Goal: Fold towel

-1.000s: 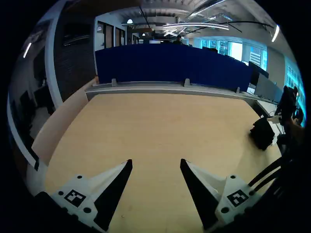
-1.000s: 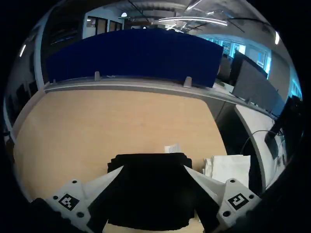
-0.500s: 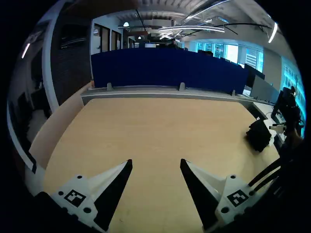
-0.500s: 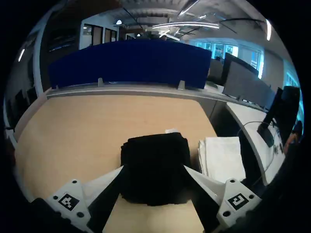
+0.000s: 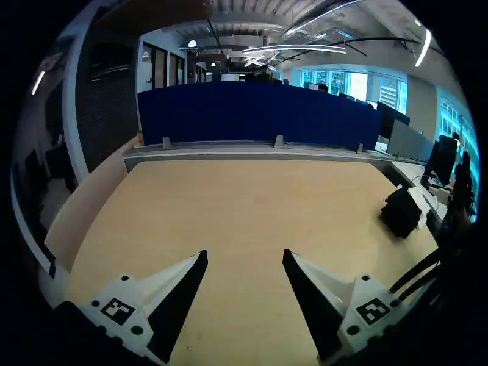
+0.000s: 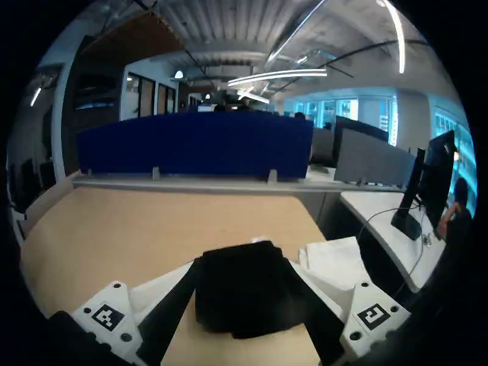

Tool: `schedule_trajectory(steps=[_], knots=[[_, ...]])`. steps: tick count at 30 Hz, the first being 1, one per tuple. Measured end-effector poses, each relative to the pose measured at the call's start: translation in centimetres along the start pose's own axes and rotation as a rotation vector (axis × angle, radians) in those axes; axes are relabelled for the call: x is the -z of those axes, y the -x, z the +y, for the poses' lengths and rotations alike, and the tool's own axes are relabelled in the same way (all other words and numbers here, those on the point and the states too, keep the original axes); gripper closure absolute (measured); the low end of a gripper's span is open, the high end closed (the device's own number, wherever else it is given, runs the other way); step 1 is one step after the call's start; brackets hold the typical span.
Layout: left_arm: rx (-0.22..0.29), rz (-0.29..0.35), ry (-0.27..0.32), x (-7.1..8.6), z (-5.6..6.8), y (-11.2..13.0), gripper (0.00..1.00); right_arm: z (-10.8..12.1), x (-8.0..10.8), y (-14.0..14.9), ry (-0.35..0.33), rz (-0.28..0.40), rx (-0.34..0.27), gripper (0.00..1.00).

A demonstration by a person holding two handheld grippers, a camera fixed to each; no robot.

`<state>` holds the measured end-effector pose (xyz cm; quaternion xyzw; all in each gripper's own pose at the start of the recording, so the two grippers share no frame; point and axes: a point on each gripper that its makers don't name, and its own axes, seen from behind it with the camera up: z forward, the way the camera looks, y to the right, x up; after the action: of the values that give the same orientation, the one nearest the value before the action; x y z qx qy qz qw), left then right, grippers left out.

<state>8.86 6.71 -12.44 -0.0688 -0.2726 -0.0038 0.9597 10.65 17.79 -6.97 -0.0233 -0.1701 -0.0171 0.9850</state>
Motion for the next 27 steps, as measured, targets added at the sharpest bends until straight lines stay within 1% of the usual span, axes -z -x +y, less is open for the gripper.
schedule_trajectory(steps=[3, 6, 9, 15, 21, 24, 27], knots=[[0.003, 0.003, 0.006, 0.1, 0.1, 0.0, 0.09, 0.0, 0.6, -2.0, 0.021, 0.082, -0.025, 0.0], [0.002, 0.008, 0.008, 0.2, 0.1, -0.1, 0.09, -0.6, 1.2, -3.3, 0.017, 0.137, -0.038, 0.0], [0.0, 0.017, 0.01, 0.2, 0.1, -0.2, 0.09, -1.2, 1.6, -4.2, 0.016, 0.163, -0.036, 0.0], [0.002, 0.052, 0.004, 0.1, -0.3, -1.2, 0.09, -2.6, 1.6, -6.0, 0.034, 0.185, 0.003, 0.0], [0.011, 0.124, -0.017, -0.1, -1.2, -3.4, 0.09, -5.2, 1.7, -8.0, 0.023, 0.216, 0.025, 0.0], [0.019, 0.171, -0.025, -0.2, -1.8, -5.2, 0.09, -6.6, 1.9, -9.0, 0.013, 0.234, 0.026, 0.0], [0.02, 0.236, -0.036, 0.0, -2.6, -7.6, 0.09, -8.2, 2.0, -9.7, 0.001, 0.243, 0.024, 0.0]])
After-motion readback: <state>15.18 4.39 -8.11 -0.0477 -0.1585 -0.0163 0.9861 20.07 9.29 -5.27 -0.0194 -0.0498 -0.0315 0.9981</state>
